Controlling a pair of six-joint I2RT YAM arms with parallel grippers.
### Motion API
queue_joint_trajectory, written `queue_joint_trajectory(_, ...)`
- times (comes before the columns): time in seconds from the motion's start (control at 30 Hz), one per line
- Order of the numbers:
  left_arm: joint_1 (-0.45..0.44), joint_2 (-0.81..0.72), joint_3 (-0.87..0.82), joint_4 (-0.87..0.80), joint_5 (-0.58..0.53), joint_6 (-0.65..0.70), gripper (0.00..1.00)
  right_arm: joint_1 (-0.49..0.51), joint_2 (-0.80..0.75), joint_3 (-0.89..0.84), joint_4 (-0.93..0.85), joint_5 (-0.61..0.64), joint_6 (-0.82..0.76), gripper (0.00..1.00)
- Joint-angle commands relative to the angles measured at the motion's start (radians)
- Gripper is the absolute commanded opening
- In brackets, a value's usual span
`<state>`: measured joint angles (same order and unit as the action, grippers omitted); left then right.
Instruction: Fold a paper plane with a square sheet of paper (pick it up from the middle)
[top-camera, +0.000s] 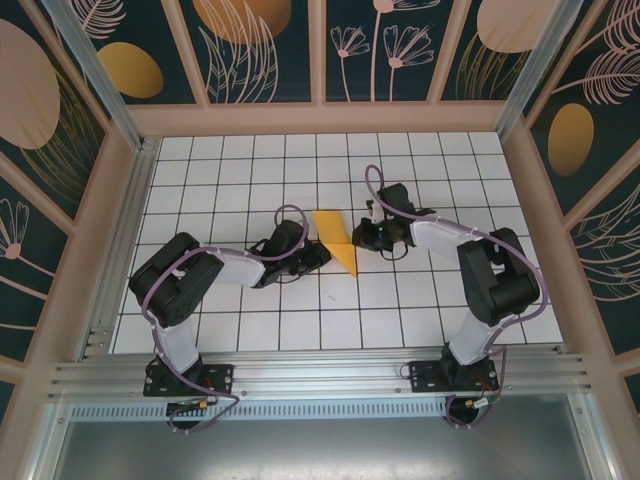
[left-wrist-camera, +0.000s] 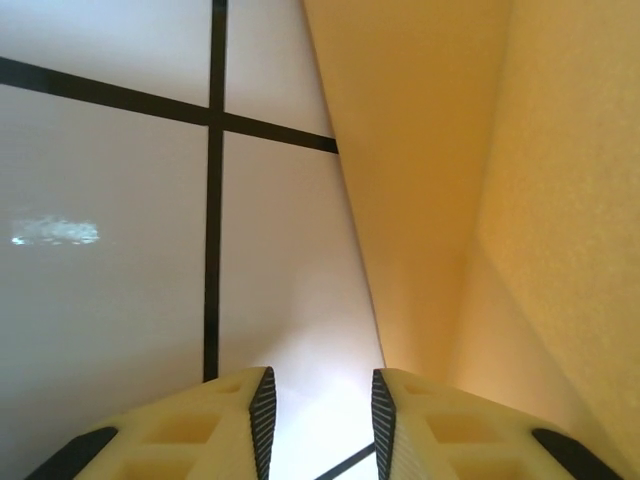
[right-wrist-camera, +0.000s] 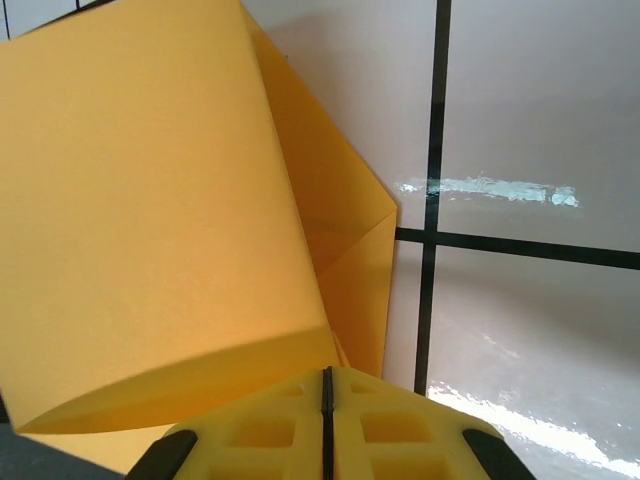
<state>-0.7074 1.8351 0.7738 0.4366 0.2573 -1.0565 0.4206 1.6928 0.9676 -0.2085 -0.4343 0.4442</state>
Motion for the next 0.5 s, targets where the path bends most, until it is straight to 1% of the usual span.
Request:
queue_joint_trajectory(0.0, 0.005, -0.002, 0.037, -0.059, -0.037, 0.043, 0.32, 0.002, -0.106, -0.017, -0.012, 0.01, -0.016, 0.06)
queue_joint_trajectory(0.07, 0.005, 0.009, 0.057, -0.082, -0.039, 0.057, 0.32, 0.003, -0.13, -0.042, 0.005, -0.04, -0.013, 0.06)
queue_joint_trajectory(0.17, 0.005, 0.021, 0.079, -0.096, -0.039, 0.069, 0.32, 0.007, -0.132, -0.064, 0.003, -0.074, -0.013, 0.03)
queue_joint_trajectory(0.27, 0.005, 0.031, 0.101, -0.12, -0.046, 0.08, 0.32, 0.006, -0.146, -0.096, 0.029, -0.112, -0.012, 0.03)
queue_joint_trajectory(0.37, 0.005, 0.036, 0.106, -0.131, -0.051, 0.086, 0.32, 0.007, -0.109, -0.094, 0.037, -0.189, -0.02, 0.03)
queue_joint_trajectory(0.43, 0.006, 0.041, 0.112, -0.142, -0.055, 0.09, 0.32, 0.007, -0.082, -0.092, 0.04, -0.162, -0.018, 0.02)
queue_joint_trajectory(0.47, 0.005, 0.044, 0.114, -0.145, -0.054, 0.093, 0.32, 0.004, -0.076, -0.095, 0.051, -0.169, -0.021, 0.02)
